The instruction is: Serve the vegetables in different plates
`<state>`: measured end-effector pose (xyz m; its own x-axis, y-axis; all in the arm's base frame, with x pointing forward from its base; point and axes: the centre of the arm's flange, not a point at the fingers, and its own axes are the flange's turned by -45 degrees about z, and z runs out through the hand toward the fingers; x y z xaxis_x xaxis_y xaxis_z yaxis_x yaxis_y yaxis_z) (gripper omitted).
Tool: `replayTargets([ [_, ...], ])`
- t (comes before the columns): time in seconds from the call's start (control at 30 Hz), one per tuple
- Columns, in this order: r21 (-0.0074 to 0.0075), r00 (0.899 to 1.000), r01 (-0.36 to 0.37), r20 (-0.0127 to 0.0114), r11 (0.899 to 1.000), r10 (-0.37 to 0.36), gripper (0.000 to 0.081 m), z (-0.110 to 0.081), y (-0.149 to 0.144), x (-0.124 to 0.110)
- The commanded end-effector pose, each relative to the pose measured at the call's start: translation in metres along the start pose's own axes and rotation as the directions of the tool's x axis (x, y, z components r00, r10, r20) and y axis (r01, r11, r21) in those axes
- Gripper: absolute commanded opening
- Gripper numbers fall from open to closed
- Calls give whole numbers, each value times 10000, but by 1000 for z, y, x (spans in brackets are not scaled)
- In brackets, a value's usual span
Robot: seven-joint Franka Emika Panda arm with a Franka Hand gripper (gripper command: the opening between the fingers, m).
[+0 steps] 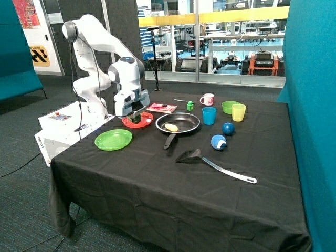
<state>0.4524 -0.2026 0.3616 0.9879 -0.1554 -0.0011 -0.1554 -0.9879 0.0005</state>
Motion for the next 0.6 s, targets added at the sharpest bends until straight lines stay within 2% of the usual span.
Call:
replayTargets([
  [0.0,5,9998,-223,-11,9998,223,0,12,29,-21],
  [0.13,5,10000,-2,-11,10000,2,0,19,41,-32],
  [0.17,5,9999,-169,-11,9999,169,0,21,45,-36],
  [0.57,5,9997,-237,-11,9997,237,0,35,68,-60],
])
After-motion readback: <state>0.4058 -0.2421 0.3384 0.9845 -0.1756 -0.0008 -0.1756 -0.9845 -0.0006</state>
